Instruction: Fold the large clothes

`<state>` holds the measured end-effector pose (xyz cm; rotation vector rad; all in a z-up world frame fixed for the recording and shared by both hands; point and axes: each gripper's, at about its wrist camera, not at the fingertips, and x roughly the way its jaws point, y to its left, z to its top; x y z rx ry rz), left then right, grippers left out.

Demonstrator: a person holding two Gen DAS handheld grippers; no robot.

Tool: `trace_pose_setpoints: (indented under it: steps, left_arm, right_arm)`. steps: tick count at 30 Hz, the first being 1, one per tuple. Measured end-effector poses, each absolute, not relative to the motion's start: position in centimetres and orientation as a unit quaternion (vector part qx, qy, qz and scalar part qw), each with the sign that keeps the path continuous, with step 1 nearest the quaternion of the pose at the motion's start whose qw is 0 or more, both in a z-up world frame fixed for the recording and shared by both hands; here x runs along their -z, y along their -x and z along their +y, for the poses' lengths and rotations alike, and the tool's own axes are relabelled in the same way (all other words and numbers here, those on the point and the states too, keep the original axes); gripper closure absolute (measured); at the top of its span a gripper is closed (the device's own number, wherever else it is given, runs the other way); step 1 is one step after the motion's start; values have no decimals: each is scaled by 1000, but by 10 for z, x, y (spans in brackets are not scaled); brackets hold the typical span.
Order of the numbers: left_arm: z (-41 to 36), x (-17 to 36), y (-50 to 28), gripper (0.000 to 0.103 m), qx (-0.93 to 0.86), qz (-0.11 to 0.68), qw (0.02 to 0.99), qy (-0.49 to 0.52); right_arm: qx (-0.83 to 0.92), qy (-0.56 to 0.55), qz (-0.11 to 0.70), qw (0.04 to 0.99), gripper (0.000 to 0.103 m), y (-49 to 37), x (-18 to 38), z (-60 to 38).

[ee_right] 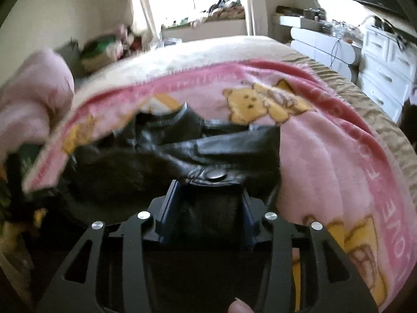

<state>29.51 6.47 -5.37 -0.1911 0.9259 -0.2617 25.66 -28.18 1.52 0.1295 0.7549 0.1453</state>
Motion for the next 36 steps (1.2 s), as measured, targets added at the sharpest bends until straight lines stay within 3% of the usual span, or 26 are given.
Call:
trace_pose_setpoints:
  steps: [3,7,16,23,33,36]
  left_arm:
    - [65,54,-296,75,124,445,883,90]
    - [64,54,-296,75,120,445,883,85]
    - [60,54,-296,75,114,445,885,71]
    - [61,54,-296,75,118,445,885,73]
    - [70,40,-296,74,125,440,883,100]
    - [71,26,-292,66,125,427,890,100]
  right_arm:
    - [-63,-53,325,942,58,-248,-32,-279]
    - [-67,-9,301,951,68,-251,-39,-259]
    - [-84,97,401,907,69,-296,27,-200]
    - [-95,31,450,887,70,-315,61,-219]
    - [-116,-5,428,896,68,-302,38,-226]
    - [-125,-23,418,899,62,-294,24,-231]
